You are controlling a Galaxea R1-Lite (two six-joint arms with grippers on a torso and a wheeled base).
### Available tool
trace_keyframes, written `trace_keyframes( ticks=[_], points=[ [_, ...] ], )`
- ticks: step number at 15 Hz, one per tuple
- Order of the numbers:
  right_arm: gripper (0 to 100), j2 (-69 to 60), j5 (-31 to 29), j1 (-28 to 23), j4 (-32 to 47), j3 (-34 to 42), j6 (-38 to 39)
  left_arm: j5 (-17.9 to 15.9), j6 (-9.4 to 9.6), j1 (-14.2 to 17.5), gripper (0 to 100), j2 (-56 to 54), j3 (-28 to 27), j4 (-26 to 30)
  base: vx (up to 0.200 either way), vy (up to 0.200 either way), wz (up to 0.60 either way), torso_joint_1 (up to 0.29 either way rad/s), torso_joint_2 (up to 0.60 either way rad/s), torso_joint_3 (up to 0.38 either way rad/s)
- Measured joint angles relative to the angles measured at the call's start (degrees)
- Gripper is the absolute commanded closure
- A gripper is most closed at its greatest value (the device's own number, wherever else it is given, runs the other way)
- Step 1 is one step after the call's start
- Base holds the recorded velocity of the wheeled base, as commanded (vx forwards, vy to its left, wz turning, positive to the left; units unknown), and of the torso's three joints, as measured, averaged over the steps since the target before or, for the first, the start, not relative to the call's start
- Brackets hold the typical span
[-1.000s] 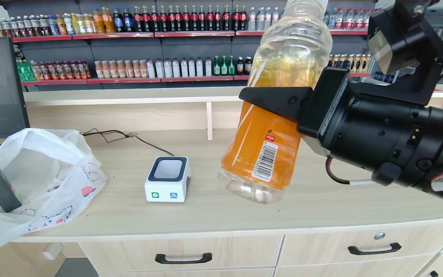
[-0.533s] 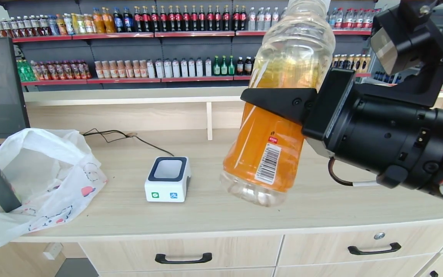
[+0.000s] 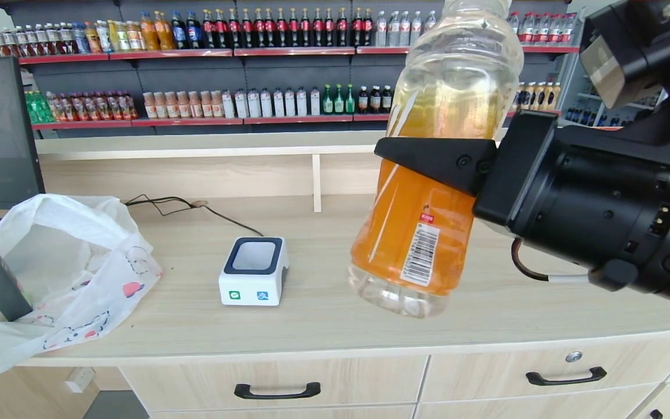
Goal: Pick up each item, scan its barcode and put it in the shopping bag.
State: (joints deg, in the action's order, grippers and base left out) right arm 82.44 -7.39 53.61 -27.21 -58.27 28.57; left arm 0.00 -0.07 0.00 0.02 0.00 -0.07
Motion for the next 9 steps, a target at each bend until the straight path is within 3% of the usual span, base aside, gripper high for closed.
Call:
trace_keyframes(
  ticks=[5,9],
  points=[
    [100,-1.5,0.2,-2.4,-2.7,2.8,-6.3,0.0,0.02,0.0,0,0.0,0.0,0.0,0.0,0.0,0.0,0.0,0.0,0.0],
    [100,-0.5,3.2,-9.3,-20.0,10.5,-13.7,0.0,0.0,0.0,0,0.0,0.0,0.0,0.0,0.0,0.0,0.0,0.0,0.0]
  ],
)
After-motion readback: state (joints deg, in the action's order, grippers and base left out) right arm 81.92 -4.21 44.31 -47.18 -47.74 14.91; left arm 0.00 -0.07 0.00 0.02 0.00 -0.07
